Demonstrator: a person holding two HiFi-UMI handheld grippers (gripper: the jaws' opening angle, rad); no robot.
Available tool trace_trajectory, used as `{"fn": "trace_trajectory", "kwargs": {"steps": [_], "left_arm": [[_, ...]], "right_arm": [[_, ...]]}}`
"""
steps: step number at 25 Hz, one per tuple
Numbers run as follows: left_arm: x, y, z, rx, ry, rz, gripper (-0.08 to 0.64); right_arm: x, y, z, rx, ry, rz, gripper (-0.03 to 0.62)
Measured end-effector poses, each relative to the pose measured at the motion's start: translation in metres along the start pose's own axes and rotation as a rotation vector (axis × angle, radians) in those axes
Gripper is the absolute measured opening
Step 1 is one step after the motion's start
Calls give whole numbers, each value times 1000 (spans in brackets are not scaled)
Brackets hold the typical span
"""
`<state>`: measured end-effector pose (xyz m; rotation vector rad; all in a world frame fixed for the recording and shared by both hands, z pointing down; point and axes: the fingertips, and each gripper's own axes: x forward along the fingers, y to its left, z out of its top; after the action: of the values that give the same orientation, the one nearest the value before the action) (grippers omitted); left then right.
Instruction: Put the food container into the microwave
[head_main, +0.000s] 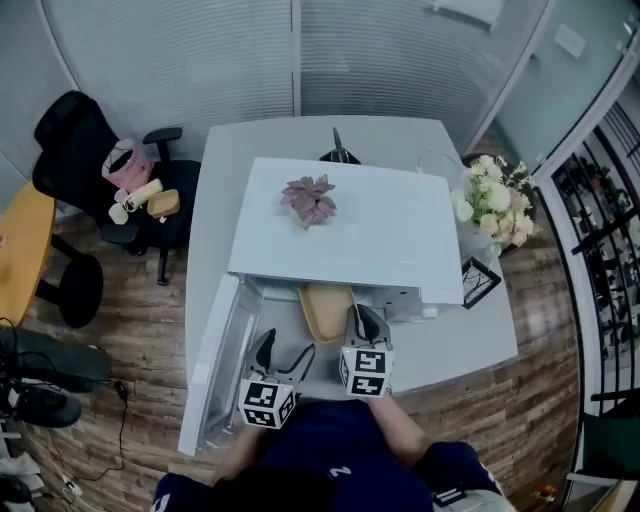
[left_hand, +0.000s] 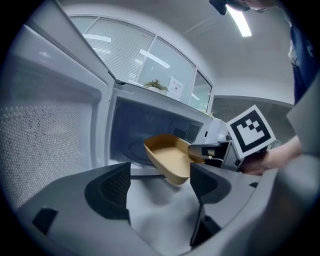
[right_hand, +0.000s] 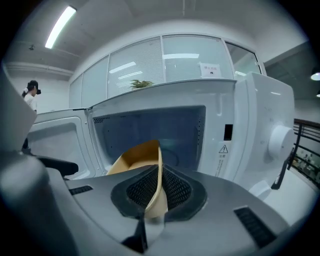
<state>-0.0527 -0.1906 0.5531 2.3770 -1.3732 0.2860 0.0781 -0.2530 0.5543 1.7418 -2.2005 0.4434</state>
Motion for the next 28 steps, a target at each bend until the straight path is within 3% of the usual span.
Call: {"fn": "trace_trajectory", "kwargs": {"steps": [17, 28], "left_arm": [[15, 7, 10, 9, -4, -8, 356], [17, 10, 8, 9, 7, -4, 356]], "right_arm": [[62, 3, 49, -40, -111, -40, 35], [88, 2, 52, -47, -130, -32, 32]]}}
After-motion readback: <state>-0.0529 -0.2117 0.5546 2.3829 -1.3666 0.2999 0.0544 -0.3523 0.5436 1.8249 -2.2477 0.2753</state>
